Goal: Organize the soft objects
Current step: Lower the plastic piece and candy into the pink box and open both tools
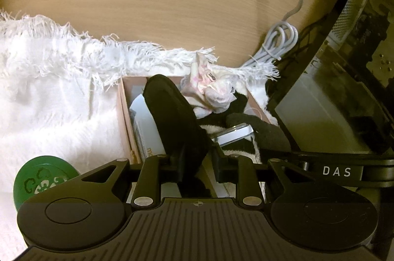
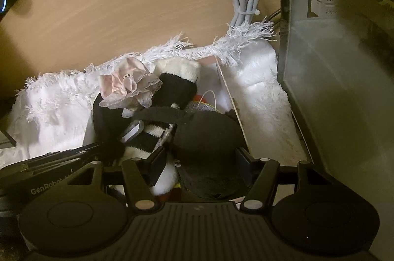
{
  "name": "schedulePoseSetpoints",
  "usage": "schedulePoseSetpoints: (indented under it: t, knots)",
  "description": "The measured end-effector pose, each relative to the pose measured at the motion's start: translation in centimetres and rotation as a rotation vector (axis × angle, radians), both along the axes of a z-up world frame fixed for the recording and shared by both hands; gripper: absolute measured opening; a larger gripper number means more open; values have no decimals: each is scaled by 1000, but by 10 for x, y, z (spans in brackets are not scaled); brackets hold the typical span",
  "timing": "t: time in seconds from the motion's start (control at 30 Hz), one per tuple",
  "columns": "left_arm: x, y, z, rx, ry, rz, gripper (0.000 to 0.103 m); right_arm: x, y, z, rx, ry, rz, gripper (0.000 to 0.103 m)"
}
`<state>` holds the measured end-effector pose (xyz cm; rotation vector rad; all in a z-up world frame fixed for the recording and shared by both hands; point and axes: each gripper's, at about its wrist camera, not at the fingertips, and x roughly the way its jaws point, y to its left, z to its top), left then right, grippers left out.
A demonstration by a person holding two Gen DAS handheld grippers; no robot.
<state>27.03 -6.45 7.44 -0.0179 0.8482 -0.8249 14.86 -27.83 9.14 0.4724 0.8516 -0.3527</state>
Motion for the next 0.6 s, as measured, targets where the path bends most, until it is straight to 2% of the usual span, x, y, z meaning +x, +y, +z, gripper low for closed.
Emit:
schedulePoseSetpoints:
  t: [0.2,0.33,0.4,0.47,0.53,0.6]
  knots:
    - [-14,8,8,-31,-11,-3,25,-10,-8,12,30,-41,0,63]
    - [-30,19,14,-73,-22,-29,25,-18,-3,33,-34,-94,25,63]
    - [-35,14,11,-38,-11,-64,25,-15,3,36,-38,-100,64,63]
    - [-37,8,7,6,-8,-71,25,-7,9,34,-35,-90,86,57]
    - [-38,6,5,19,-11,-64,25,6,12,26,-30,-56,98,43]
    - [-36,6,4,21,-7,-56,25,15,10,15,-22,-17,95,43]
